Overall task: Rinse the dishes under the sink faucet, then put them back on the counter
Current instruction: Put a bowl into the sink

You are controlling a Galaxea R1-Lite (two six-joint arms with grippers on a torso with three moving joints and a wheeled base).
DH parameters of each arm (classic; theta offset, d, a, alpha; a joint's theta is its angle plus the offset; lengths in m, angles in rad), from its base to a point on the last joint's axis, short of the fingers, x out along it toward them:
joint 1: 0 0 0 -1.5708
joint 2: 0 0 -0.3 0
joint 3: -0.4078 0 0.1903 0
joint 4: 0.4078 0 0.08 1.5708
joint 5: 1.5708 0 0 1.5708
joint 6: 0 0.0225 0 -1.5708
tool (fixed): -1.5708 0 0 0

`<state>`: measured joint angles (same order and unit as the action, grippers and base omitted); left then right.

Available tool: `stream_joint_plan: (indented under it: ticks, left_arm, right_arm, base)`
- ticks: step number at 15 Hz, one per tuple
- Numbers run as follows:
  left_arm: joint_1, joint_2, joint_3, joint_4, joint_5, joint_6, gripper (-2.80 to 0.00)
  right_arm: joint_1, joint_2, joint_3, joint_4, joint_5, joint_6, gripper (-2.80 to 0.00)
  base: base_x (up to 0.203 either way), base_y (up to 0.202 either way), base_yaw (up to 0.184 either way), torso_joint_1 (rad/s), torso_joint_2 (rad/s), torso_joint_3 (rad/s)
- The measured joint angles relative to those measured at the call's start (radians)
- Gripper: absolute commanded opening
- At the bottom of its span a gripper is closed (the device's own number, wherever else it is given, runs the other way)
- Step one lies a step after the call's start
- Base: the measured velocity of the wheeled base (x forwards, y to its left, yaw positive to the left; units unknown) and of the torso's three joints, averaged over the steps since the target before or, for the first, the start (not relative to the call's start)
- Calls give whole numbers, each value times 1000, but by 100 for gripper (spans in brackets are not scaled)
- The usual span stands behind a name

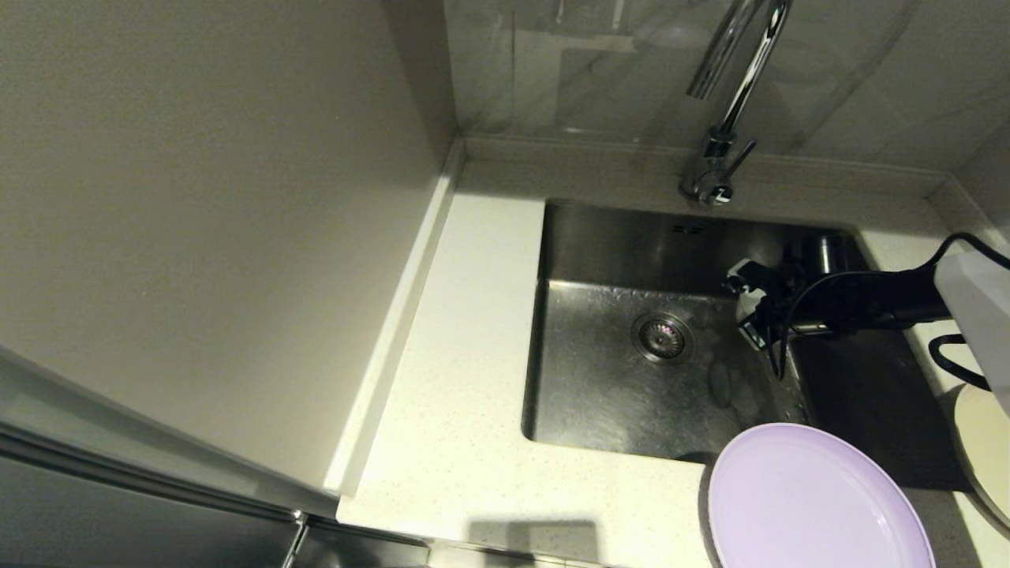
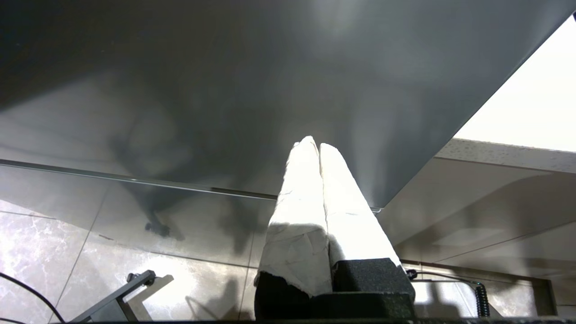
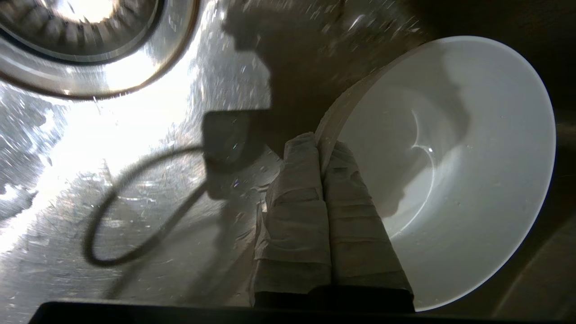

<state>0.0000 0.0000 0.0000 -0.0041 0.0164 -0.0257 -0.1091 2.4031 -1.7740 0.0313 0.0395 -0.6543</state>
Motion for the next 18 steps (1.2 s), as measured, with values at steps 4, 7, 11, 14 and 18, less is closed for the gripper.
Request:
stream_joint_plan:
  ticks: [4,7,11,14,18]
  left_arm:
    - [0,0,0,0,0,1,-280]
    - [0,0,0,0,0,1,-280]
    - [0,0,0,0,0,0,-280]
    - [0,0,0,0,0,1,-280]
    - [0,0,0,0,0,1,-280]
  right_arm:
    - [-1,44,-27,1,-16,0,-280]
    - [1,63,-50,-11,-24,0,0]
    - [0,53,-54,-28,-34,3,0]
    - [-1,-1,-35,-20,-29,14,0]
    - [-8,-192,65,-11,40,62,0]
  base:
    - [0,0,0,0,0,0]
    - [0,0,0,0,0,0]
    - [0,0,0,0,0,0]
    - [0,0,0,0,0,0]
    - [0,0,0,0,0,0]
